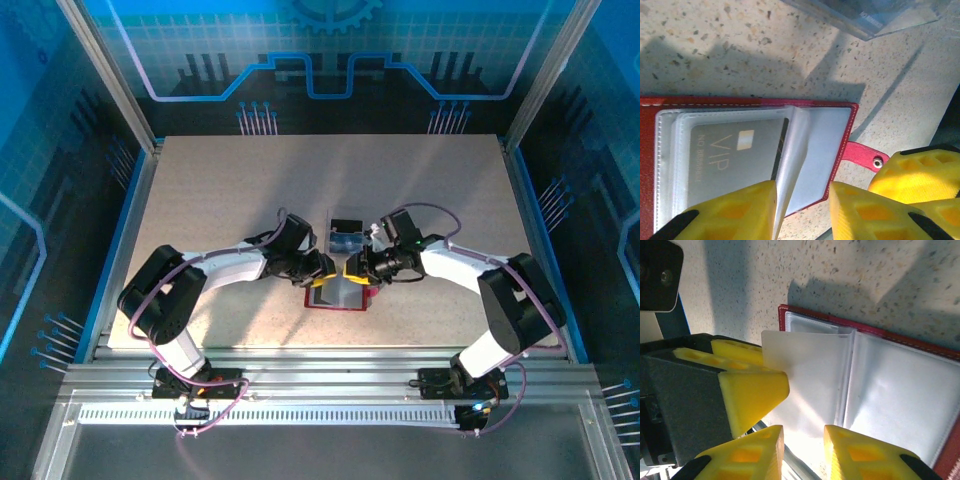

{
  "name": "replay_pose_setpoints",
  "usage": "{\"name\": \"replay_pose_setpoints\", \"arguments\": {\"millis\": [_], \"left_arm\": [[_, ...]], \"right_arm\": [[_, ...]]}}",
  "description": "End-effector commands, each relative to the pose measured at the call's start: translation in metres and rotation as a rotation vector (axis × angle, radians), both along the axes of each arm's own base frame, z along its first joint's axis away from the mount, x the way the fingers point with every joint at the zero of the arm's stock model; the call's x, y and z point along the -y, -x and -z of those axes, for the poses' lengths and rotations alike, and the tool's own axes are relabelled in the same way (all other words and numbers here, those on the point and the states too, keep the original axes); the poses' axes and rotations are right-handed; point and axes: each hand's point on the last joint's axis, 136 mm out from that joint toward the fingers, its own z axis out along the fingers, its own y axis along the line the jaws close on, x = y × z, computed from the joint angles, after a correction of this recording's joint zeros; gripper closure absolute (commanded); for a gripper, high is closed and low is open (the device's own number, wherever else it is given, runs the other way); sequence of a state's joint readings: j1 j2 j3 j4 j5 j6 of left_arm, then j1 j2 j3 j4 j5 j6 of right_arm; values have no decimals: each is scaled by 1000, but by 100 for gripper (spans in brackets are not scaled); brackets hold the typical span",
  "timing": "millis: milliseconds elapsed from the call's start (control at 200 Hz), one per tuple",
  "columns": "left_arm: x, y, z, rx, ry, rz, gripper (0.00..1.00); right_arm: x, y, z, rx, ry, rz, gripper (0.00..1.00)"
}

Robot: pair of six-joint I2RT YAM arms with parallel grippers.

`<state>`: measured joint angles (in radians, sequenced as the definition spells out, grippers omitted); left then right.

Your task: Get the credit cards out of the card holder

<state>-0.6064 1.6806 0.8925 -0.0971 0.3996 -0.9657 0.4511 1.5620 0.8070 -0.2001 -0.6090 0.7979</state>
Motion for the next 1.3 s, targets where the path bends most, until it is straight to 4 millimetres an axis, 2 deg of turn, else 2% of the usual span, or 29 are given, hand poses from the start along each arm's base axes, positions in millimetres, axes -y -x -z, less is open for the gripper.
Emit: {"name": "replay_pose_setpoints", "arguments": {"millis": [0,200,310,555,685,920,1296], "left_arm": [[9,5,-19,14,25,52,65],[24,7,-22,16,34,85,65],[34,9,-20,9,43,102,68],[48,10,-13,-3,47,125,68],[51,11,-5,-15,44,130,64],[58,11,6,-36,45,138,62],[60,13,15,-56,33,141,49]], "right_arm": [[10,-5,-14,26,9,9,71],[22,-7,-21,42,10,31,71],[26,-8,-25,50,7,40,71],[32,-7,-27,57,7,57,71],[36,-5,-28,58,6,64,71],[43,-6,-33,76,5,84,71],[51,-6,-36,82,-1,106,71]]}}
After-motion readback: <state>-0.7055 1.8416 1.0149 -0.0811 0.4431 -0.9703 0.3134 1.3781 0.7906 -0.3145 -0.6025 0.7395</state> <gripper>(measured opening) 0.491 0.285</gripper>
